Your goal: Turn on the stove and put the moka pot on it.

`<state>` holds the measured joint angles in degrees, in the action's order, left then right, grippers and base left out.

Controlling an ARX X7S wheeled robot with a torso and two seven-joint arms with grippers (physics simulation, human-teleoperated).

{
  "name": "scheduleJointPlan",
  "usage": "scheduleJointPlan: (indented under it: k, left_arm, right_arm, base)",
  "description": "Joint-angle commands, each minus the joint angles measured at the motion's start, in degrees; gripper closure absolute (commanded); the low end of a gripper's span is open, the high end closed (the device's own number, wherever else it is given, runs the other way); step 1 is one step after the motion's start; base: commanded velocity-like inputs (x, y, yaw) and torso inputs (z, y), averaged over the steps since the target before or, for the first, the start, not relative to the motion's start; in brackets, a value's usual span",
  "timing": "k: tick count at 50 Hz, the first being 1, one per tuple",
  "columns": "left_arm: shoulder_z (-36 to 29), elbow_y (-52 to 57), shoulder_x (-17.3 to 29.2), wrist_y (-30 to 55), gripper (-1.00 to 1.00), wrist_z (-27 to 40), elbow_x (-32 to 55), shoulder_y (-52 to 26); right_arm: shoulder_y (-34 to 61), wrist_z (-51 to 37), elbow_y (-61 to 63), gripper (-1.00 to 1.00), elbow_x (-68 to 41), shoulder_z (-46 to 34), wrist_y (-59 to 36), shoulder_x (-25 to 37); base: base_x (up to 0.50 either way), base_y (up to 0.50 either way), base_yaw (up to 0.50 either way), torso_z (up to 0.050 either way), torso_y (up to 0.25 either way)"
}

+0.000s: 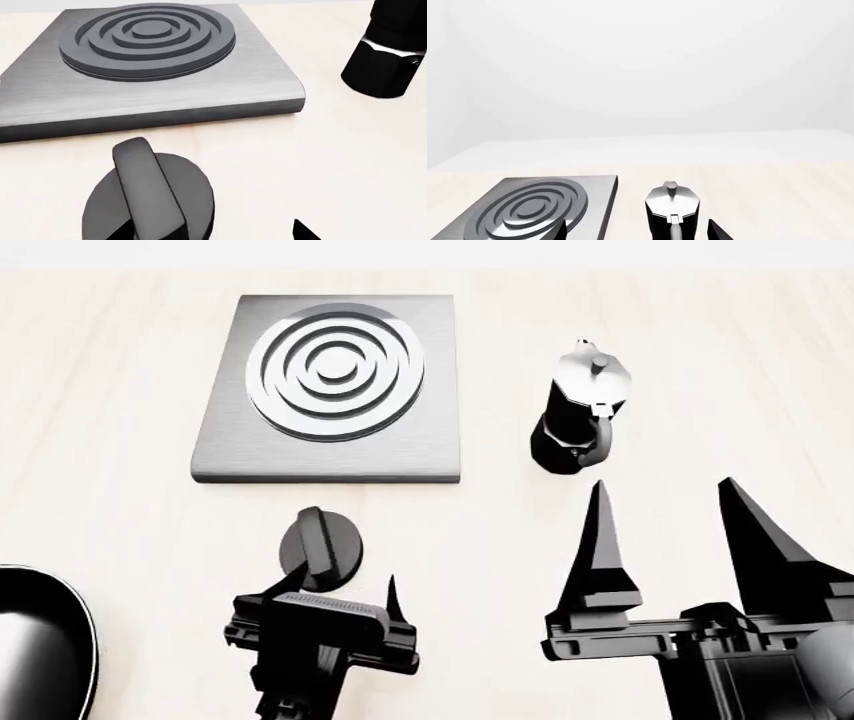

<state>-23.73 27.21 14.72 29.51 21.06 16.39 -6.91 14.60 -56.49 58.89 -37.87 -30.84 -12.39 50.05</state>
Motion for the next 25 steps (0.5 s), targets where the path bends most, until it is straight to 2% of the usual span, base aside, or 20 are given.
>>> scheduleJointPlan:
  k: [1, 25]
  left_arm:
    - [0.7, -0.6, -1.2, -0.9, -1.00, -1.5, 0.2, -0.4]
    - [-0.6, -1.8, -1.3, 0.3, -1.00, -1.4, 0.2, -3.2]
  right_arm:
    - [0.8, 1.4, -0.4, -1.00, 1.3, 0.2, 0.9, -0.7]
    - [2.3, -0.3, 0.0, -1.00, 0.8, -1.4, 1.6, 0.7]
  base:
    - [0.00, 0.00, 0.00, 0.000, 0.000]
    - [0.00, 0.00, 0.00, 0.000, 0.000]
